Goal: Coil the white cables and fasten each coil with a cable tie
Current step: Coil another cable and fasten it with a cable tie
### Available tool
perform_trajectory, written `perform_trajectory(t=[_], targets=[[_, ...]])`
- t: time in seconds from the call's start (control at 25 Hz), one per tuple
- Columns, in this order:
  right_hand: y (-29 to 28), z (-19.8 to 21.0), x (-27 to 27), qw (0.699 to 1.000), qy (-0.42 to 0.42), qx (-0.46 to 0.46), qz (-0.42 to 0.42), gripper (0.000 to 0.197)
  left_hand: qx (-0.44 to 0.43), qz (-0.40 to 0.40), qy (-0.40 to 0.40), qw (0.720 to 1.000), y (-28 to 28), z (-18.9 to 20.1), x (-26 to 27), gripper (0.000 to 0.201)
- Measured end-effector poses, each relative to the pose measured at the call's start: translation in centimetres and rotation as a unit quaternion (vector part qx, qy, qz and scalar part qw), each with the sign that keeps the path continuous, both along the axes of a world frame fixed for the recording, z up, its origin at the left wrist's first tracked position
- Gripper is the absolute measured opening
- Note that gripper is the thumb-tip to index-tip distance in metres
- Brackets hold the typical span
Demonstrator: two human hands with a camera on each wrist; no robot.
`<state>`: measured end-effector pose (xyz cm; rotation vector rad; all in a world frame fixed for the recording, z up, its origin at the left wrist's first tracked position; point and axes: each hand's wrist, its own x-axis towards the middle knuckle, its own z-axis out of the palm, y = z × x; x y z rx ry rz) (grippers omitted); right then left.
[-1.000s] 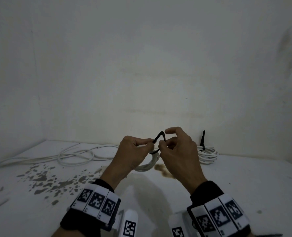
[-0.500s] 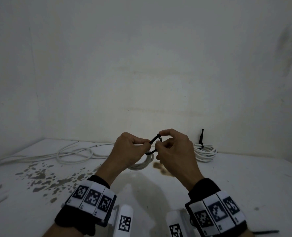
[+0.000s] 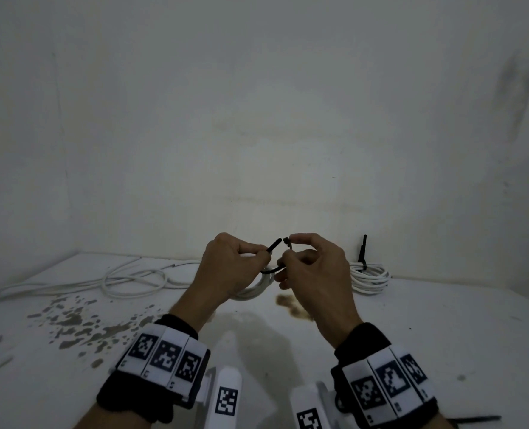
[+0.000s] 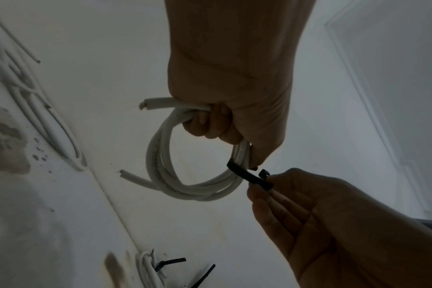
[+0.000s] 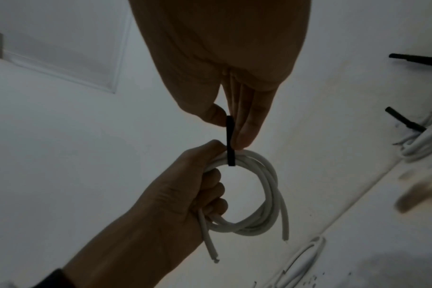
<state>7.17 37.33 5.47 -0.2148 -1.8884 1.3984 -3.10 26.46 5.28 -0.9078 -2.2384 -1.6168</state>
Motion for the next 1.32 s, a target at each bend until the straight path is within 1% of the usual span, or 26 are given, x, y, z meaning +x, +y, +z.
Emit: perform_trajectory(t=[0.08, 0.16, 0.32, 0.52, 0.6, 0.72, 0.8, 0.84, 0.92, 0.96, 1.04, 1.08, 1.16, 1.24, 1.28, 1.32], targets=[[-0.2, -0.2, 0.0, 1.000, 0.007, 0.023, -0.012, 0.022, -0.012, 0.018, -0.001, 1.000, -0.1, 0.1, 0.2, 0.015], [-0.4, -0.2, 0.1, 0.999, 0.008, 0.036, -0.019, 0.022, -0.029, 0.017, 0.003, 0.999, -0.4, 0.3, 0.2, 0.014], [-0.4, -0.2, 0.0, 0.999, 0.006, 0.044, -0.028, 0.023, -0.056, 0.007, 0.007, 0.998, -0.6, 0.3, 0.2, 0.016], [-0.2, -0.3, 0.0, 0.998, -0.013, 0.050, -0.031, 0.024, -0.080, 0.026, 0.006, 0.996, -0.3, 0.3, 0.1, 0.016], [-0.1, -0.3, 0.0, 0.998, -0.027, 0.059, -0.025, 0.024, -0.092, 0.036, 0.005, 0.995, -0.4, 0.4, 0.1, 0.014], [-0.2, -0.2, 0.1, 0.997, -0.047, 0.056, 0.006, 0.021, -0.135, 0.046, 0.041, 0.989, -0.9, 0.6, 0.3, 0.014], [0.0, 0.2, 0.4, 0.997, -0.056, 0.014, 0.051, 0.016, -0.146, 0.032, 0.058, 0.987, -1.4, 0.9, 0.4, 0.015], [0.1, 0.4, 0.6, 0.995, -0.059, -0.019, 0.083, 0.015, -0.137, 0.010, 0.056, 0.989, -1.6, 1.2, 0.6, 0.016], [0.3, 1.0, 1.0, 0.982, -0.062, -0.093, 0.149, 0.011, -0.100, -0.057, 0.050, 0.992, -2.1, 1.7, 1.0, 0.019], [0.4, 1.3, 1.1, 0.974, -0.055, -0.128, 0.177, 0.011, -0.083, -0.088, 0.059, 0.991, -2.3, 2.0, 1.2, 0.021], [0.6, 1.7, 1.4, 0.963, -0.032, -0.175, 0.201, 0.015, -0.049, -0.137, 0.075, 0.986, -2.3, 2.5, 1.8, 0.020], [0.6, 1.8, 1.4, 0.966, -0.020, -0.171, 0.194, 0.017, -0.036, -0.148, 0.065, 0.986, -2.2, 2.7, 2.1, 0.020], [0.6, 1.9, 1.5, 0.986, 0.015, -0.097, 0.133, 0.019, -0.027, -0.135, 0.011, 0.990, -1.9, 2.8, 2.5, 0.027], [0.7, 1.9, 1.4, 0.998, 0.052, -0.002, 0.032, 0.015, -0.025, -0.117, -0.078, 0.990, -1.4, 2.7, 2.9, 0.034], [0.8, 1.9, 1.3, 0.997, 0.062, 0.041, -0.019, 0.015, -0.022, -0.112, -0.114, 0.987, -1.1, 2.6, 2.9, 0.035], [0.8, 1.8, 1.1, 0.992, 0.067, 0.083, -0.069, 0.016, -0.015, -0.107, -0.131, 0.985, -0.9, 2.4, 3.0, 0.035]])
